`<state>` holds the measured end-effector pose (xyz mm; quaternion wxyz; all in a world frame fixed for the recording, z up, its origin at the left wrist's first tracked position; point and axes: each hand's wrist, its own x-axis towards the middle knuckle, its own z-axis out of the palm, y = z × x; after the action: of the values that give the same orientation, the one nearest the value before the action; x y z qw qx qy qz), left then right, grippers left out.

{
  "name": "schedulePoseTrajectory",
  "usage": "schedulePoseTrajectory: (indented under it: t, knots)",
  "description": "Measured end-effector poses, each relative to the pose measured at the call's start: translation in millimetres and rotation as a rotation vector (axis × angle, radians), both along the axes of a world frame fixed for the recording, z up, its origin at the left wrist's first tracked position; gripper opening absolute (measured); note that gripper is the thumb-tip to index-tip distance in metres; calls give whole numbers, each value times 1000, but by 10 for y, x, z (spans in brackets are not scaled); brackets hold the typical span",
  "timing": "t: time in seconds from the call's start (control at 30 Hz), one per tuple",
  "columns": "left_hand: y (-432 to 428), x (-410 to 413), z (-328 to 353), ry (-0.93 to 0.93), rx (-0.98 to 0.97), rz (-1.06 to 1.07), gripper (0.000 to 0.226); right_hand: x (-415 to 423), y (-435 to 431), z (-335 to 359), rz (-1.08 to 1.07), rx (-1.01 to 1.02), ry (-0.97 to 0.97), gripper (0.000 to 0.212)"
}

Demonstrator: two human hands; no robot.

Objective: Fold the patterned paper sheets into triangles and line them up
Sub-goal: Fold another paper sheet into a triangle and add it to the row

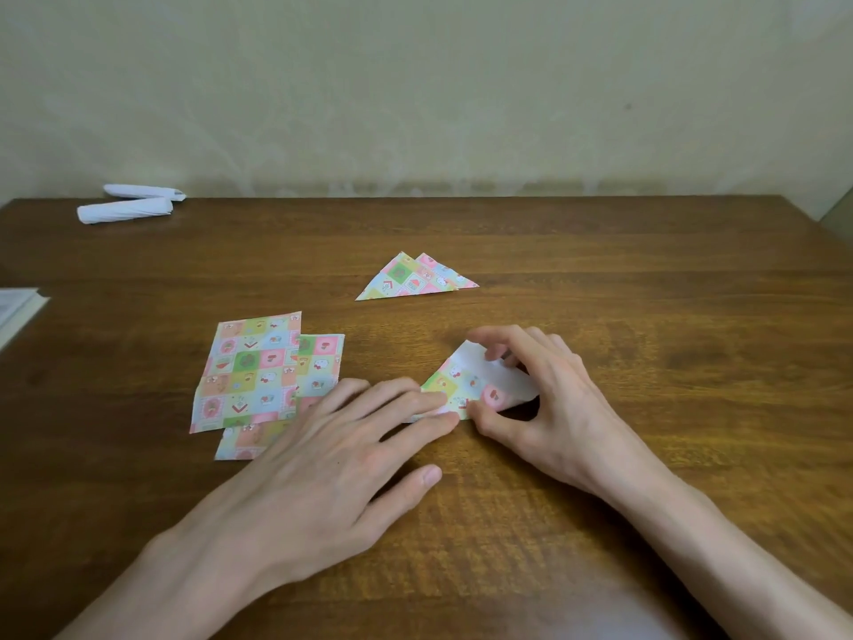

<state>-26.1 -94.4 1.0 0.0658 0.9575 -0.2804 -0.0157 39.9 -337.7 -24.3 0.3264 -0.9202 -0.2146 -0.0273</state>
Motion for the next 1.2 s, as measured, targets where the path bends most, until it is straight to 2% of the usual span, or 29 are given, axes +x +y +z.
schedulePoseTrajectory:
  t: [0.17, 0.3, 0.7, 0.97, 1.2]
  knots:
    - [-1, 6, 10, -24, 38, 23, 48, 15, 87, -50, -22, -22, -81, 46]
    - [-22, 4, -56, 13, 45, 22, 53, 5, 55, -62, -20, -11, -75, 44]
    - [-19, 25, -94, 15, 20, 21, 53, 56, -22, -84, -3, 32, 32, 73]
    - [-38, 49, -101, 23, 9, 41, 50, 75, -60, -70, 15, 66, 74, 77]
    - [-108, 59, -120, -108, 64, 37, 52, 86, -84, -56, 23, 104, 100, 80]
